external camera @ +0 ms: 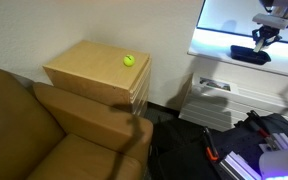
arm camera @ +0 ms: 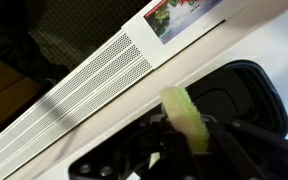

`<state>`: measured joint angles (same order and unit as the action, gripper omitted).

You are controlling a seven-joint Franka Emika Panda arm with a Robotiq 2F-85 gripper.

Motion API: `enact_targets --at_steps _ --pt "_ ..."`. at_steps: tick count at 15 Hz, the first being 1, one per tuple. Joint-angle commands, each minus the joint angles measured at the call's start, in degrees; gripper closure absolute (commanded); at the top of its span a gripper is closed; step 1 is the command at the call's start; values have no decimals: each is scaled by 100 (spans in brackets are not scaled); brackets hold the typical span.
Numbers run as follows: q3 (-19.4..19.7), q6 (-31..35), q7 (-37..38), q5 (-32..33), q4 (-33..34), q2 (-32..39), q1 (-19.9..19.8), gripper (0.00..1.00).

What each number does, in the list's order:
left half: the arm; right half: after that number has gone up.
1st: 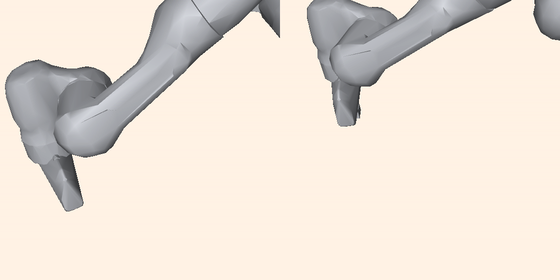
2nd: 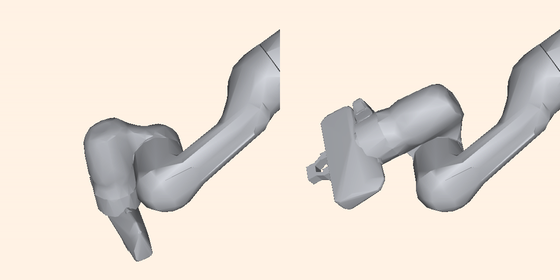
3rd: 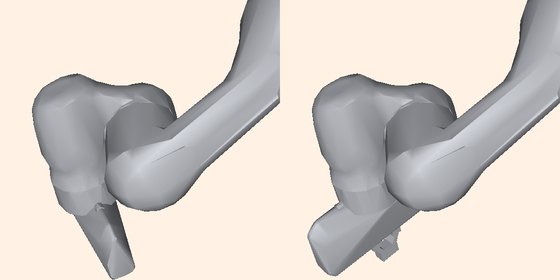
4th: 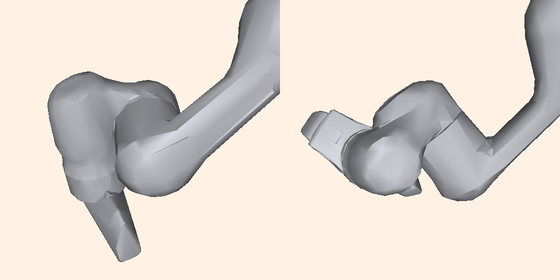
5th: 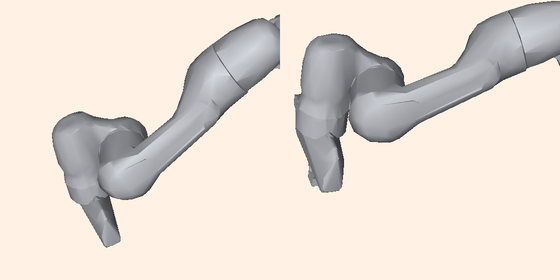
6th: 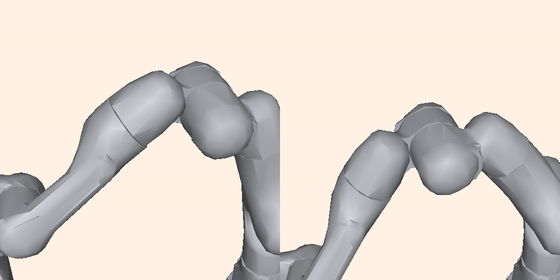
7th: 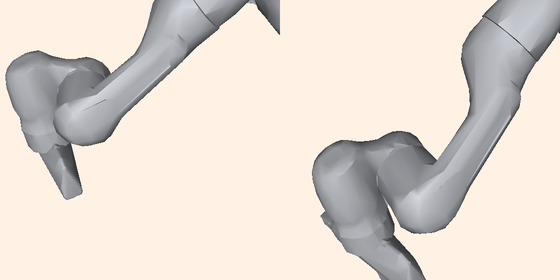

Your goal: Move the left yellow object from the headboard and put it in the black bowl

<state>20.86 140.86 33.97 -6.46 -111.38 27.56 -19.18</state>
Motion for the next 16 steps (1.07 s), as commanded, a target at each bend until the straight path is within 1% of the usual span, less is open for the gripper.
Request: enact_targets --at_steps 1,2,4,6,8,11,13,16 --pt "60 -26 -17 -60 60 68 55 97" --pt "-13 -83 29 -192 213 219 22 97" --pt "-162 177 425 -662 580 533 6 97" --pt "-193 471 404 -1010 490 436 -126 97" --pt "-95 608 680 -1119 691 688 -84 97" --pt "37 691 1156 -1160 896 1070 -147 97" --pt "-13 738 1415 -1317 1066 1298 -279 97" --pt "-41 770 1797 -1483 1397 1609 -361 97"
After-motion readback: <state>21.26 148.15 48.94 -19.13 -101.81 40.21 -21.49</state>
